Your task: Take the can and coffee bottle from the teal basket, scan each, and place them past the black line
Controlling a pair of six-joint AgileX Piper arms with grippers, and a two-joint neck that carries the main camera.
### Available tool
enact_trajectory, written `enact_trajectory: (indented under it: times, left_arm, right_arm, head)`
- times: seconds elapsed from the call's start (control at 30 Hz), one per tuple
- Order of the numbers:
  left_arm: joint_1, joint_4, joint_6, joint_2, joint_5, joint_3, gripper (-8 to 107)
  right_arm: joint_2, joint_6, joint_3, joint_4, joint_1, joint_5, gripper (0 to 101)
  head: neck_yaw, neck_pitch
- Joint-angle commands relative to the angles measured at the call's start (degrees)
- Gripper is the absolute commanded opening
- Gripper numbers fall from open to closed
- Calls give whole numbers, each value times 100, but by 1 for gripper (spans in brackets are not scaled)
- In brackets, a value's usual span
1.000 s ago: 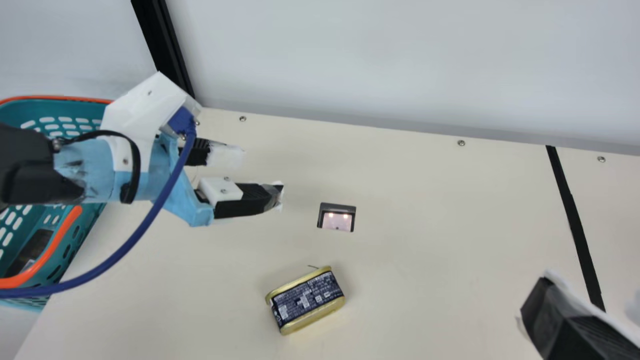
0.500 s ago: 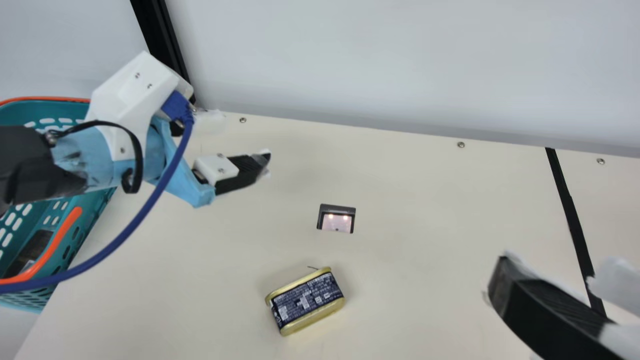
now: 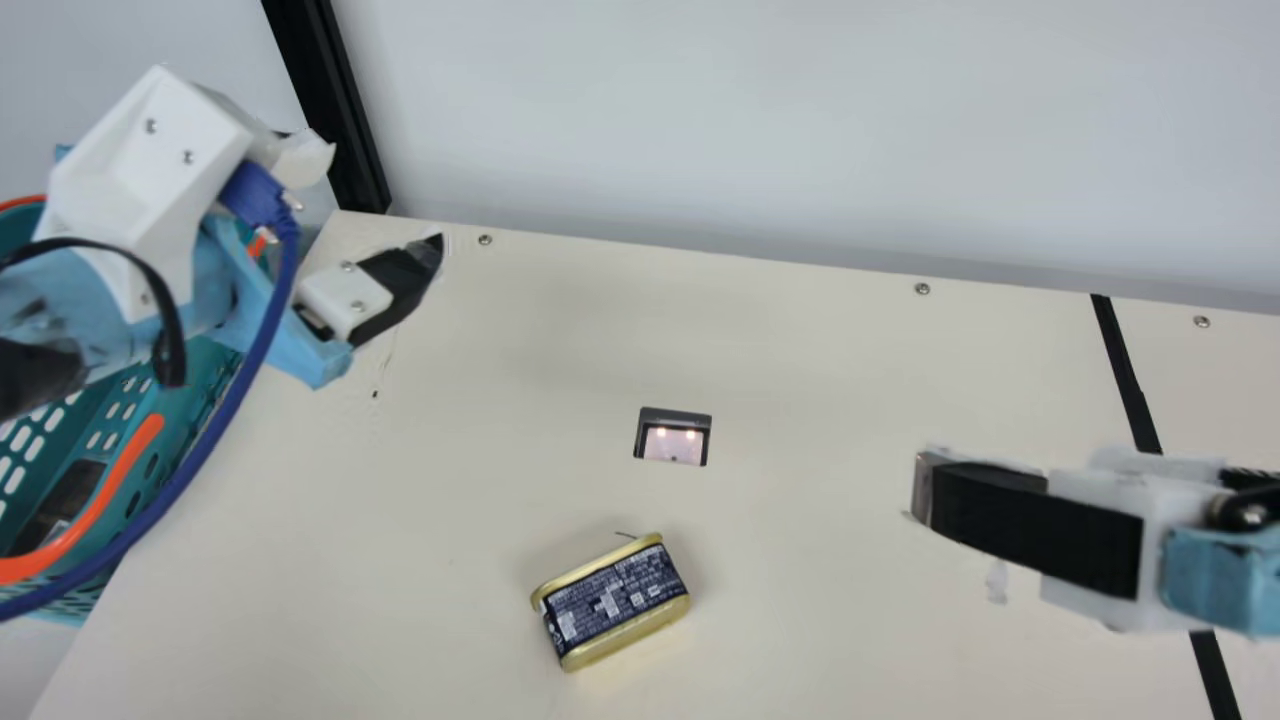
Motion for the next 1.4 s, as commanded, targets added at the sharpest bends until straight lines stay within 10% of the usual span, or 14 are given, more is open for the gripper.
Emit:
enact_trajectory:
  times: [0.0, 0.37, 0.4, 0.57, 1.37]
  left_arm:
    - [142, -204, 272, -81, 77, 131, 90]
    - [1601, -1205, 106, 615, 2178, 756, 90]
    - [1244, -1130, 362, 337, 1390, 733, 90]
    - [1561, -922, -235, 534, 2097, 659, 90]
    - [1291, -977, 962, -1125, 1235, 1485, 90]
  right_arm:
    - [336, -317, -122, 73, 13, 124, 101]
    - [1168, -784, -484, 117, 417, 218, 101]
    - [1205, -778, -484, 138, 415, 205, 101]
    - [1226, -748, -499, 108, 439, 204, 101]
    - [2714, -1913, -1097, -1083, 1940, 224, 101]
  head:
    - [-39, -13]
    - [-39, -13]
    - [-39, -13]
    - [-39, -13]
    - [-39, -13]
